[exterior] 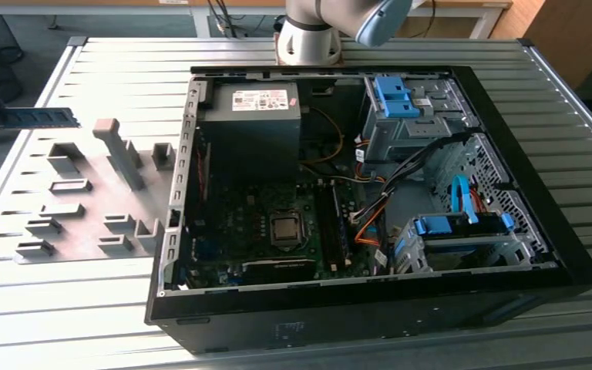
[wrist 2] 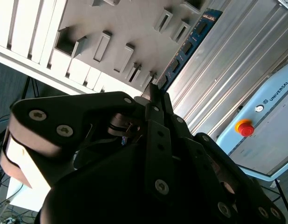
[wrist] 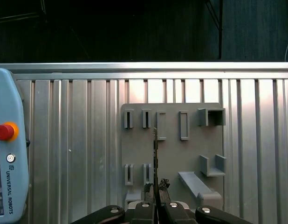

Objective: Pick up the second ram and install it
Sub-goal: 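Pick up the second ram and move it above second insertion slot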

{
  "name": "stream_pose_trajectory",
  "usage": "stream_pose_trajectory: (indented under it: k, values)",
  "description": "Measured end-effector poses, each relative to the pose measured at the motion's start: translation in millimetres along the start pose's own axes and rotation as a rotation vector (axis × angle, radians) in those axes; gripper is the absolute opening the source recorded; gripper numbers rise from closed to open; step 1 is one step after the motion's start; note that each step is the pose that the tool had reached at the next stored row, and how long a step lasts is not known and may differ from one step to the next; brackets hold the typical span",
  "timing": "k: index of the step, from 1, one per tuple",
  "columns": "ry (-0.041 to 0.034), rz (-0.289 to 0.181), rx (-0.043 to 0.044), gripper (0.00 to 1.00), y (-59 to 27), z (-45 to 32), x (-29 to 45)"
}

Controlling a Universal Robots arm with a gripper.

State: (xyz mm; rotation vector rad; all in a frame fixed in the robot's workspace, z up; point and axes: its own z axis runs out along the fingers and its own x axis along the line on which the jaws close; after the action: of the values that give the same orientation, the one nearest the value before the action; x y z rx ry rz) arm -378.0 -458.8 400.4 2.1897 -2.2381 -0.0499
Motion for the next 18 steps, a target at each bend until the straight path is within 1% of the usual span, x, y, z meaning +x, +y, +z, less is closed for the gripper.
stream_pose_trajectory:
  k: [11,18]
  values:
    - [0.0,0.0,0.0,0.14,-4.2,-0.1,-0.1]
    - [0.0,0.0,0.0,0.14,-10.1,-0.3,-0.2]
